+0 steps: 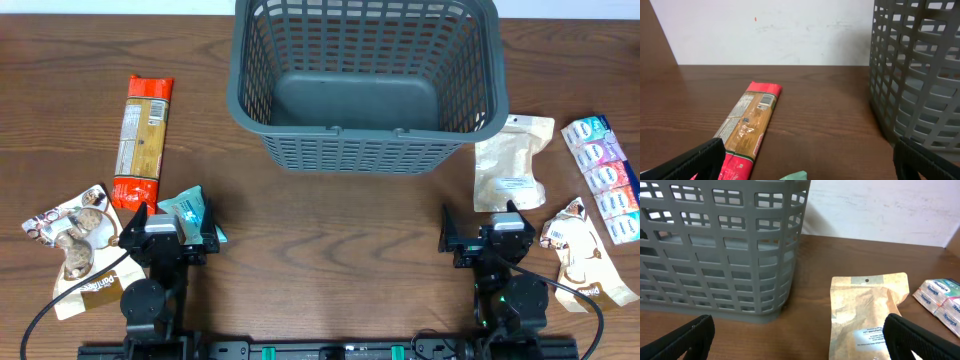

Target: Pack container

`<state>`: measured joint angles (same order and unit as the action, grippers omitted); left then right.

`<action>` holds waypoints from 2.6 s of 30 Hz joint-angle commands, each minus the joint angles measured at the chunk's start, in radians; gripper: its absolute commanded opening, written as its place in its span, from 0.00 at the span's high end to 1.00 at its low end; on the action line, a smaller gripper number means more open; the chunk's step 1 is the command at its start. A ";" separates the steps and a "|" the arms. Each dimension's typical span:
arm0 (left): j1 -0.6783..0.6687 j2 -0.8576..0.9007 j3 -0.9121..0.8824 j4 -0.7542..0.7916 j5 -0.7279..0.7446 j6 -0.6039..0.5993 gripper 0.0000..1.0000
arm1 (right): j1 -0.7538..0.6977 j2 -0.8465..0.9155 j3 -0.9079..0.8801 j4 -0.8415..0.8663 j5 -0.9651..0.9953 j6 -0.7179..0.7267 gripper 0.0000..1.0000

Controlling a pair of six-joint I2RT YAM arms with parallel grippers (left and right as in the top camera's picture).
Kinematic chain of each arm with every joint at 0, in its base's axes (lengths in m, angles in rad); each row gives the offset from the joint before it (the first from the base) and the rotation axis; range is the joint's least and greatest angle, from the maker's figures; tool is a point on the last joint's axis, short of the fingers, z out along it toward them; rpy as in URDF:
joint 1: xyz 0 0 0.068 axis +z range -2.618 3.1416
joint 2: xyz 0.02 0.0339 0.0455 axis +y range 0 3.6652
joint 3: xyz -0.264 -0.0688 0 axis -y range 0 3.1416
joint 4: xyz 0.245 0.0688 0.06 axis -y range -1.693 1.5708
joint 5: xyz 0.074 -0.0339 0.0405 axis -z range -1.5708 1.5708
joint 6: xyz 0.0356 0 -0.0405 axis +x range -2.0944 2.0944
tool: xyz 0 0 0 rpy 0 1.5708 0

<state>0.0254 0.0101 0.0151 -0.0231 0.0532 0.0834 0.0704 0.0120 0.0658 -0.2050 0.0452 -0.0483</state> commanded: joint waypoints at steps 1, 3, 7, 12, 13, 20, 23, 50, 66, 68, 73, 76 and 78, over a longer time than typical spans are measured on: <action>0.002 -0.005 -0.011 -0.044 0.010 0.013 0.01 | 0.005 -0.006 -0.004 0.000 0.007 -0.012 0.01; 0.002 -0.005 -0.011 -0.044 0.010 0.013 0.01 | 0.005 -0.006 -0.004 0.000 0.007 -0.012 0.01; 0.002 -0.005 -0.011 -0.044 0.010 0.013 0.01 | 0.005 -0.006 -0.004 0.000 0.007 -0.012 0.01; 0.002 -0.005 -0.011 -0.044 0.010 0.013 0.02 | 0.005 -0.006 -0.004 0.000 0.007 -0.012 0.01; 0.002 -0.005 -0.011 -0.044 0.010 0.013 0.01 | 0.005 -0.006 -0.004 0.000 0.007 -0.013 0.01; 0.002 -0.005 -0.011 -0.044 0.010 0.013 0.02 | 0.005 -0.006 -0.004 0.000 0.007 -0.012 0.01; 0.002 -0.005 -0.011 -0.044 0.010 0.013 0.01 | 0.005 -0.006 -0.004 0.000 0.007 -0.012 0.01; 0.002 -0.005 -0.011 -0.043 0.010 0.013 0.01 | 0.005 0.001 -0.004 -0.002 -0.019 -0.008 0.01; 0.002 -0.005 -0.011 -0.043 0.010 0.013 0.01 | -0.060 0.139 0.297 -0.048 0.060 0.109 0.01; 0.002 -0.005 -0.011 -0.043 0.010 0.013 0.01 | -0.092 0.235 0.420 -0.120 0.060 0.059 0.01; 0.002 -0.005 -0.011 -0.043 0.010 0.009 0.01 | -0.198 0.565 0.822 -0.437 0.059 0.009 0.01; 0.002 -0.005 -0.011 -0.043 0.010 0.009 0.01 | -0.262 0.767 1.082 -0.661 0.055 0.010 0.01; 0.002 -0.005 -0.011 -0.044 0.010 0.009 0.02 | -0.299 0.890 1.254 -0.813 0.051 0.009 0.01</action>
<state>0.0254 0.0105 0.0166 -0.0254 0.0536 0.0834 -0.1871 0.7864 1.1507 -0.9352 0.0875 -0.0101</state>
